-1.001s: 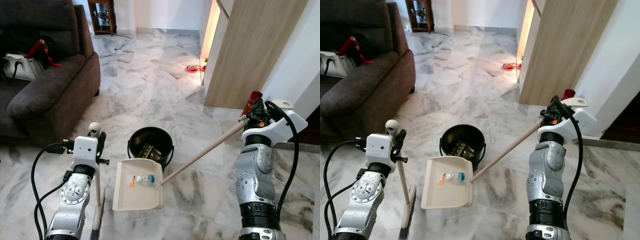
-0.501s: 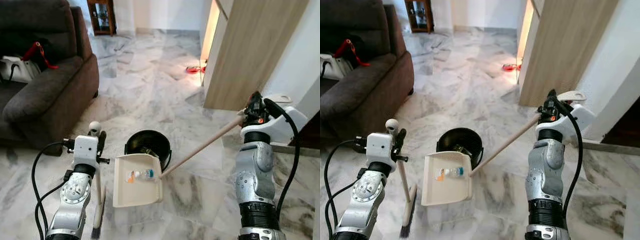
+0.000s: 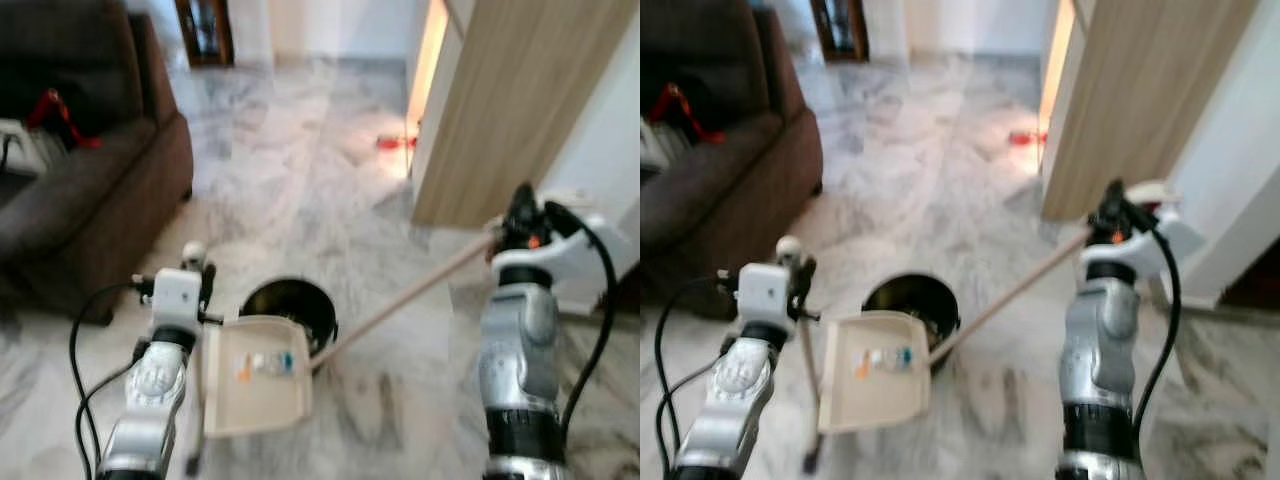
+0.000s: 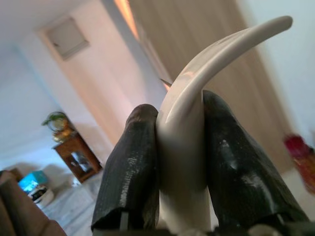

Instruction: Sweep floor

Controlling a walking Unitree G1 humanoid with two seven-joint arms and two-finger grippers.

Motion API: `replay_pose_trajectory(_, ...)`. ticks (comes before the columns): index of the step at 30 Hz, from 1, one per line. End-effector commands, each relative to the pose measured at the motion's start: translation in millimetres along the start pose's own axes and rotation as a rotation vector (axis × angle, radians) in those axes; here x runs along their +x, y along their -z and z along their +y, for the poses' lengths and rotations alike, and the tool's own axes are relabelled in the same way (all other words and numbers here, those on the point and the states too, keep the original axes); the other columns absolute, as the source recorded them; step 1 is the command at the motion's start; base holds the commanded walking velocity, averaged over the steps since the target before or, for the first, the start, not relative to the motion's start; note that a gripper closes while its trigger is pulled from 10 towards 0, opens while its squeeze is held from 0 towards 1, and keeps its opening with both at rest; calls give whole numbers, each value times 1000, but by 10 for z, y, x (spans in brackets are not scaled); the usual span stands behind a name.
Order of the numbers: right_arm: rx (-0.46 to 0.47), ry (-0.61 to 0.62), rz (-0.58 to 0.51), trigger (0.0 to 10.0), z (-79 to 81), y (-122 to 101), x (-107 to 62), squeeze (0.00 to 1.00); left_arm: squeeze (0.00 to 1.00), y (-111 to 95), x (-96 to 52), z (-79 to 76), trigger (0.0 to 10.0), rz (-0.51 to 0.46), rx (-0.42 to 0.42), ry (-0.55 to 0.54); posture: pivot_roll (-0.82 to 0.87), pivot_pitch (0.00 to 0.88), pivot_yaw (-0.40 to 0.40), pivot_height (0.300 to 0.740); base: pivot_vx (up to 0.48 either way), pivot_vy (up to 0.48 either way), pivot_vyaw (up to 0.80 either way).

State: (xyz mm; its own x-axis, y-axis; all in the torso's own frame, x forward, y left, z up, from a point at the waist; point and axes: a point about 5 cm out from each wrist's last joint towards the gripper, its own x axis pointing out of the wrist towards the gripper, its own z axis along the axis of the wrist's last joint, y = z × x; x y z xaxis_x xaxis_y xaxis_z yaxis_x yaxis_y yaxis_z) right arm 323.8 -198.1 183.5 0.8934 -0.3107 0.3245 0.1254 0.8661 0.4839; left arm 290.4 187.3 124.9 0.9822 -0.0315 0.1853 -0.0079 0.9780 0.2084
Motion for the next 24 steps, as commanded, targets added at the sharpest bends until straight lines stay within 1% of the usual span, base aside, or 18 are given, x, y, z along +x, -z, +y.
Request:
replay_pose_trajectory(1,38,-32,-44,10000,125,-81,30,0,0,-74,14,96,10000,-33,30,-25,144,14,-12,740,386,0,0)
replay_pose_trajectory(4,56,-62,-77,10000,187,-148,43,0,0,-78,17,96,10000,-36,28,-25,141,14,-13,740,391,0,0)
replay_pose_trajectory(20,94,-112,-106,10000,311,-234,59,0,0,-78,5,90,10000,-34,24,-27,146,14,-16,740,390,0,0)
replay_pose_trajectory(24,111,-132,-130,10000,368,-314,82,0,0,-77,5,83,10000,-34,23,-27,144,12,-18,740,393,0,0)
